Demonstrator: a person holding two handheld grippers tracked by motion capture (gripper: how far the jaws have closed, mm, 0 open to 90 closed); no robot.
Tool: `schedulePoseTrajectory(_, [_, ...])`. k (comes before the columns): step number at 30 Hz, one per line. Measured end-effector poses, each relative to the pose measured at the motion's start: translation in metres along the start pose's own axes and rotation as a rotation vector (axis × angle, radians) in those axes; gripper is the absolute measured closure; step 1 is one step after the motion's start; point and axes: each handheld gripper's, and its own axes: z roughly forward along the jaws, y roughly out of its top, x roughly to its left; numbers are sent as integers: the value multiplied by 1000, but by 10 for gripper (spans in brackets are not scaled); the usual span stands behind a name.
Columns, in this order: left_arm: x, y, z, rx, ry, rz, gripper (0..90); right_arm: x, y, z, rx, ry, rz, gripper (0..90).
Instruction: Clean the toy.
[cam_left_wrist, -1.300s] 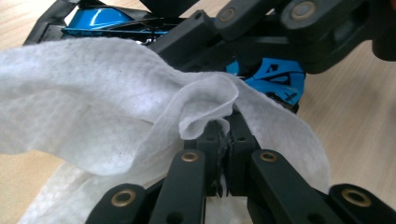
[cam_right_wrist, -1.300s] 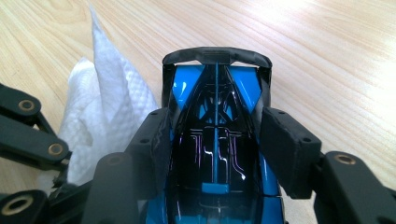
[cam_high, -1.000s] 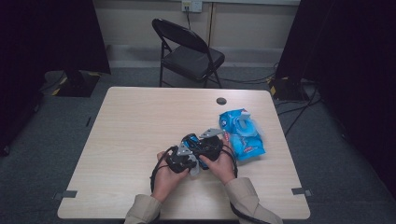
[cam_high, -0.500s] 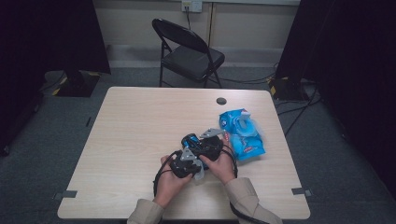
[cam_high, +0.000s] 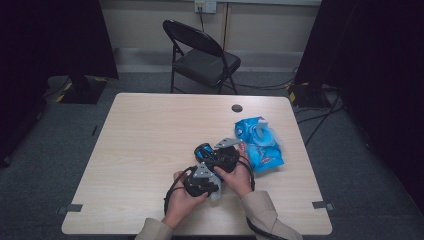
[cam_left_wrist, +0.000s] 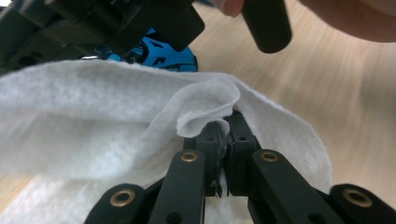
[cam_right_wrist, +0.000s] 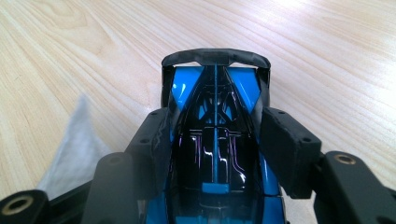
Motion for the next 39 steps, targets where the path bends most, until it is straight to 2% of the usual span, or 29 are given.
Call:
schedulePoseTrajectory(2, [3,-2,-5,-2,10,-8,865,0,0,0,-1,2,1,442])
schedulePoseTrajectory(8, [24,-4,-28,-33,60,-56,867,0,0,0,1,-1,-1,442])
schedulePoseTrajectory(14, [47,-3,-51,-56,128,-89,867,0,0,-1,0,-1,-1,442])
schedulePoseTrajectory(17, [60,-2,-58,-56,161,-109,867,0,-1,-1,0,0,1,442])
schedulePoseTrajectory(19, [70,-2,-62,-39,181,-115,867,0,-1,-1,-1,0,-1,442])
schedulePoseTrajectory(23, [88,-1,-60,-34,222,-147,866,0,-1,-1,-1,0,1,442])
schedulePoseTrajectory(26, [98,-1,-53,-27,235,-168,866,0,-1,-1,-2,1,0,442])
schedulePoseTrajectory(27, [100,0,-49,-33,236,-180,866,0,-1,-1,-3,2,2,442])
schedulePoseTrajectory(35, [101,5,-16,-6,247,-181,858,-1,-2,-1,-10,4,2,442])
schedulePoseTrajectory(39, [100,8,-12,-5,252,-198,862,-1,-2,-1,-9,4,4,442])
